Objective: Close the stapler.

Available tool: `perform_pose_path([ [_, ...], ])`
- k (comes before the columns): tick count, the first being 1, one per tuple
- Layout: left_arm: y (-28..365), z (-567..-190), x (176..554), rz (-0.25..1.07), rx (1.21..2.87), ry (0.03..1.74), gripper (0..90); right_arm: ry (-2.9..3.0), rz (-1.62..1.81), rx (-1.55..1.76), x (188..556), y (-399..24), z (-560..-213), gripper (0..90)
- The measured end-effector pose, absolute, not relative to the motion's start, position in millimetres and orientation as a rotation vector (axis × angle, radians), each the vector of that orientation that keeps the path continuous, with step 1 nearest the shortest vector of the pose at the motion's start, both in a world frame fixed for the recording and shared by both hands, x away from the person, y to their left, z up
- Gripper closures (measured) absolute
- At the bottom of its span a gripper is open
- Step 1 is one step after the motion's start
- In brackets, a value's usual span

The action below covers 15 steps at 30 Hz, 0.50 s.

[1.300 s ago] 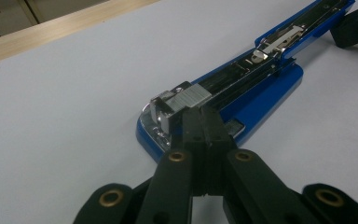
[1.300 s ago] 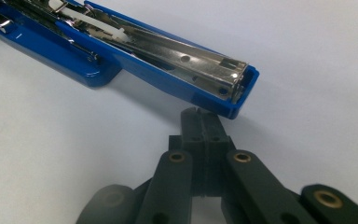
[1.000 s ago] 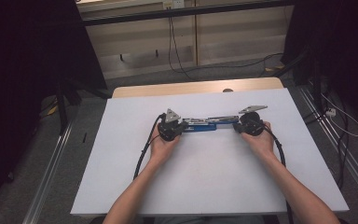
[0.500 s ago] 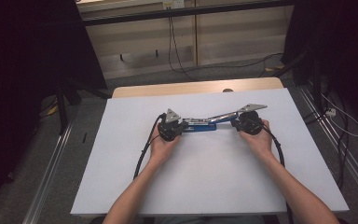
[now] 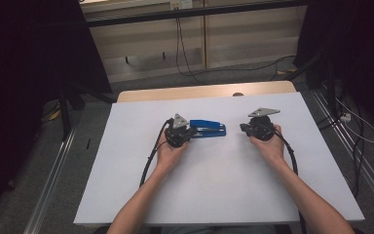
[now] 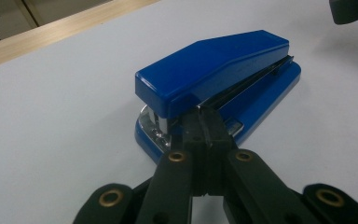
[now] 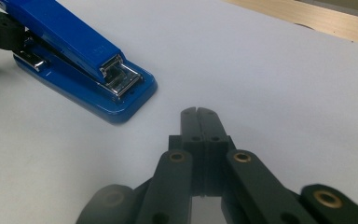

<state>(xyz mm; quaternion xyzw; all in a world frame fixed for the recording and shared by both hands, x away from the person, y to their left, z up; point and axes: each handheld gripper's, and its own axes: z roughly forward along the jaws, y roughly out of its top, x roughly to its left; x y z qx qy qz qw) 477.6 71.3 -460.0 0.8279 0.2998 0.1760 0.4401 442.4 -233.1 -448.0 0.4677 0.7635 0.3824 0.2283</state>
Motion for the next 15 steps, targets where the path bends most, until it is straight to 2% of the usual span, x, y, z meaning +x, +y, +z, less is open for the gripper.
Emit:
perform_pose_path([
  [4,69.9,-459.4,476.7,0.448,2.058,0.747,89.9,2.104,1.086,1.294,441.7,-233.8,-446.0,90.0],
  [8,72.7,-458.7,477.6,0.416,2.057,0.755,86.2,2.099,1.088,1.288,441.8,-234.9,-445.9,89.6],
  [13,75.4,-457.1,476.2,0.408,2.056,0.763,82.3,2.09,1.098,1.304,441.1,-238.0,-445.9,85.6],
  [15,76.8,-456.0,474.7,0.401,2.065,0.764,81.1,2.085,1.102,1.309,439.9,-238.3,-444.8,81.4],
])
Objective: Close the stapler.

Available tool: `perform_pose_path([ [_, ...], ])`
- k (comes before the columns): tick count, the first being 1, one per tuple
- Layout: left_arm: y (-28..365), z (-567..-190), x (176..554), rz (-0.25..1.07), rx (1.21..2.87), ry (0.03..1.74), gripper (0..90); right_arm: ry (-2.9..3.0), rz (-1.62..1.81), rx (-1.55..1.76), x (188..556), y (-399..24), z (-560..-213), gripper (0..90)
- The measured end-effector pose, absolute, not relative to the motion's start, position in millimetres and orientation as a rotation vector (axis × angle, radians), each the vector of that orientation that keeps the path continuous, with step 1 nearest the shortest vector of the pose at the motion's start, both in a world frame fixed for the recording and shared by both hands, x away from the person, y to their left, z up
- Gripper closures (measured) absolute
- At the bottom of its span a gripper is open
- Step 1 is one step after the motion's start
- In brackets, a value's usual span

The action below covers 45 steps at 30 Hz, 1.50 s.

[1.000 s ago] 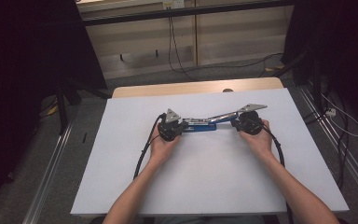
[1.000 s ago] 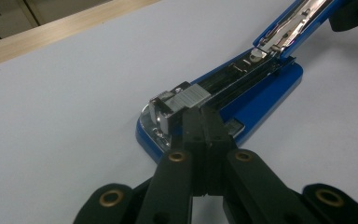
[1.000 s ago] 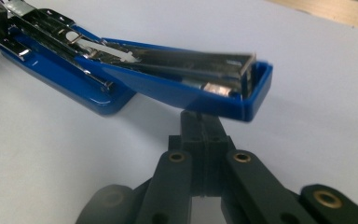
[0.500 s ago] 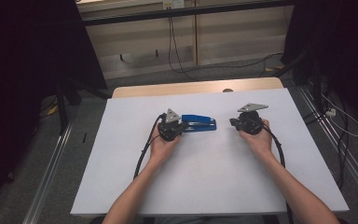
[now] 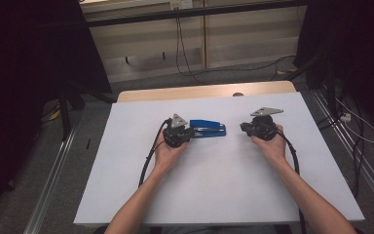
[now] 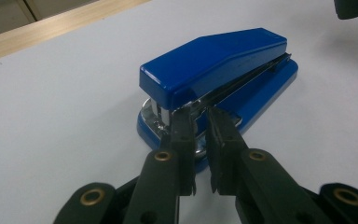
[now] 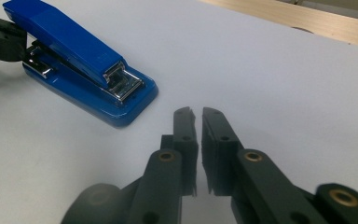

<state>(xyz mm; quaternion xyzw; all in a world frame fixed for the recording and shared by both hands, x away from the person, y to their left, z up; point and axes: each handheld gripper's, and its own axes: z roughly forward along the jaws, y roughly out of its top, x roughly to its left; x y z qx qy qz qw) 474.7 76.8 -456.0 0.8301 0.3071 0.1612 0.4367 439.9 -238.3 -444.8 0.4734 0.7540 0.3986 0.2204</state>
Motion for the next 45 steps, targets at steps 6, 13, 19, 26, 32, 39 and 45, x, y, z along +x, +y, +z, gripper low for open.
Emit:
perform_pose_path([
  [6,84,-455,472,0.409,2.064,0.773,75.2,2.074,1.153,1.293,436,-241,-439,67.7],
  [13,89,-450,470,0.484,2.046,0.775,53.9,2.04,1.168,1.323,436,-244,-439,39.2],
  [19,97,-446,472,0.499,1.986,0.84,23.3,2.042,1.178,1.335,435,-245,-439,19.3],
  [26,106,-442,468,0.478,1.955,0.84,3.0,1.997,1.179,1.344,436,-248,-437,4.2],
  [32,114,-437,458,0.514,1.952,0.84,3.7,1.953,1.194,1.361,431,-250,-433,3.7],
  [39,128,-431,442,0.577,1.88,0.879,4.1,1.906,1.176,1.349,420,-252,-432,4.6],
  [45,138,-426,432,0.562,1.851,0.868,4.1,1.898,1.196,1.326,409,-251,-431,4.7],
])
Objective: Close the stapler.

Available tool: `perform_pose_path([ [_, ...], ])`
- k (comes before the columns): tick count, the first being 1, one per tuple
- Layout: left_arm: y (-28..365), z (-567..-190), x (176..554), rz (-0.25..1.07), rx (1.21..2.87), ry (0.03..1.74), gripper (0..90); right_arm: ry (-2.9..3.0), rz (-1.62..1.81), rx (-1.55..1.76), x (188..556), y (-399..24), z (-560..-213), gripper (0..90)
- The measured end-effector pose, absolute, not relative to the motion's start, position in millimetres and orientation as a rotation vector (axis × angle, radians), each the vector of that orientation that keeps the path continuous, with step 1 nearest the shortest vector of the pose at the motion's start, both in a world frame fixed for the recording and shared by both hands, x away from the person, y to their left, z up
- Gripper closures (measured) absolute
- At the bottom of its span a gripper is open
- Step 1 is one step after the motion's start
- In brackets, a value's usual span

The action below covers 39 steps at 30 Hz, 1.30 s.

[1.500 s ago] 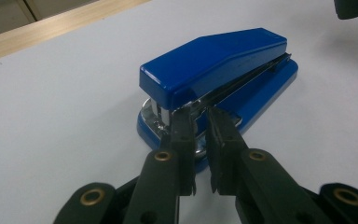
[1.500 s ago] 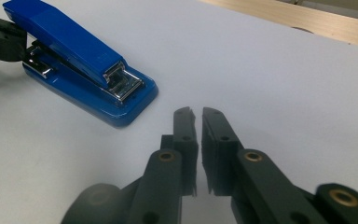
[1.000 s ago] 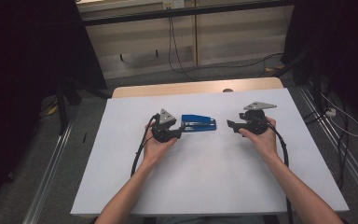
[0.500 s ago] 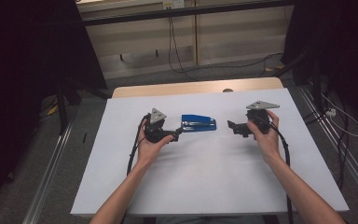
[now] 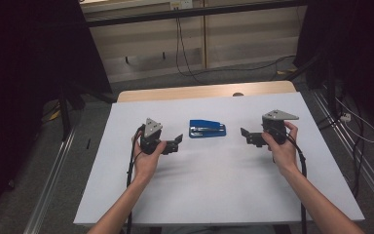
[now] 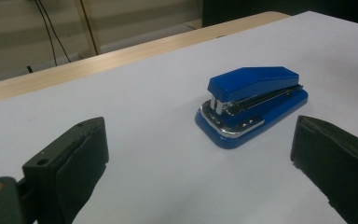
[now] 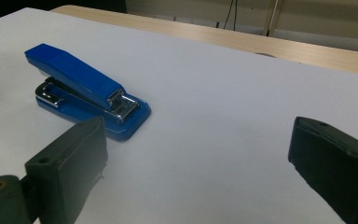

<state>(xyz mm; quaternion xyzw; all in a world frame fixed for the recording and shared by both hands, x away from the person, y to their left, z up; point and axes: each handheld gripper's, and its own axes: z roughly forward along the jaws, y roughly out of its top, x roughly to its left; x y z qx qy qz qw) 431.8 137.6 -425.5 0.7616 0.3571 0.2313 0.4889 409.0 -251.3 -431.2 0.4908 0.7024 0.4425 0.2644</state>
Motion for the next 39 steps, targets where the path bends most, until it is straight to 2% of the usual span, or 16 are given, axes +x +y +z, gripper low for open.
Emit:
perform_pose_path([
  [3,141,-424,428,0.567,1.859,0.851,4.1,1.904,1.199,1.331,405,-252,-432,7.6],
  [12,145,-422,403,0.626,1.88,0.805,3.9,1.847,1.207,1.324,387,-259,-428,6.3],
  [18,153,-425,397,0.588,1.861,0.829,3.9,1.819,1.206,1.318,369,-266,-430,4.7],
  [39,197,-427,355,0.626,1.775,0.914,3.2,1.746,1.246,1.296,317,-280,-428,5.4],
])
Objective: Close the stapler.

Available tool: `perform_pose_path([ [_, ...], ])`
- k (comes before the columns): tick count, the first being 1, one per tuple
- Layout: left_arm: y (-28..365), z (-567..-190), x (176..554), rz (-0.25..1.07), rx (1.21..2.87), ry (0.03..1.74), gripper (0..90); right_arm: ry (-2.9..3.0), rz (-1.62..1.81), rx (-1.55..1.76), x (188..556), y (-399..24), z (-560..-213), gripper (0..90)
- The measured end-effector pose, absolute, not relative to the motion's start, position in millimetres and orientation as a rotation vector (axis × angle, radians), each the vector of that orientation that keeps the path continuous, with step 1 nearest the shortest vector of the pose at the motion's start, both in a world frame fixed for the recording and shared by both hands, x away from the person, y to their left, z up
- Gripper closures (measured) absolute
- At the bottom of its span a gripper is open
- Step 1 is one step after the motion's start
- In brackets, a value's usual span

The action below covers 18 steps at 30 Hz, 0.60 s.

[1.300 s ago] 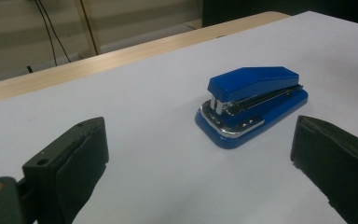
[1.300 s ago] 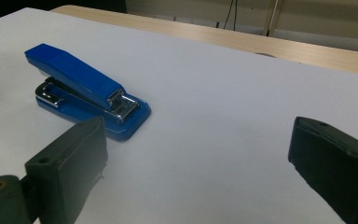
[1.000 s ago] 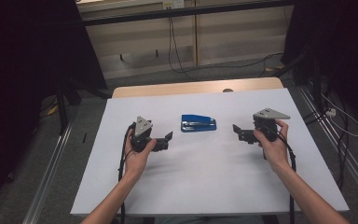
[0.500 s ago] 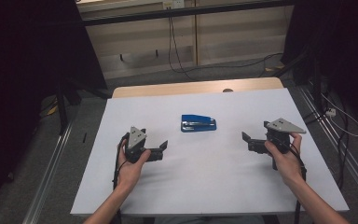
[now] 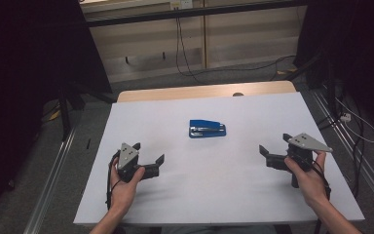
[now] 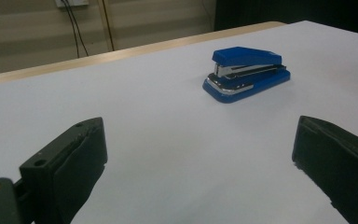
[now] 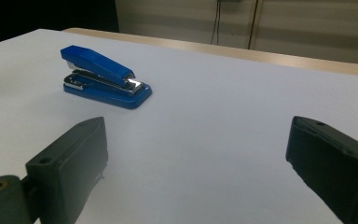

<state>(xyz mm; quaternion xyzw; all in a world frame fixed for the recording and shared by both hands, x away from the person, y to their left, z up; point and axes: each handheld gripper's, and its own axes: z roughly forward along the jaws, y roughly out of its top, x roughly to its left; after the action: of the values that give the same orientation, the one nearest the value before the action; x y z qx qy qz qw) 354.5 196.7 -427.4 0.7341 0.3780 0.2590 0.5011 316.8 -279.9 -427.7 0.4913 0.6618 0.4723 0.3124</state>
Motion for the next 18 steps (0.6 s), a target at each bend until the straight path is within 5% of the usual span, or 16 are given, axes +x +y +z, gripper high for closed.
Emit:
perform_pose_path([
  [18,218,-429,318,0.647,1.776,0.942,3.2,1.672,1.221,1.298,267,-289,-438,5.4],
])
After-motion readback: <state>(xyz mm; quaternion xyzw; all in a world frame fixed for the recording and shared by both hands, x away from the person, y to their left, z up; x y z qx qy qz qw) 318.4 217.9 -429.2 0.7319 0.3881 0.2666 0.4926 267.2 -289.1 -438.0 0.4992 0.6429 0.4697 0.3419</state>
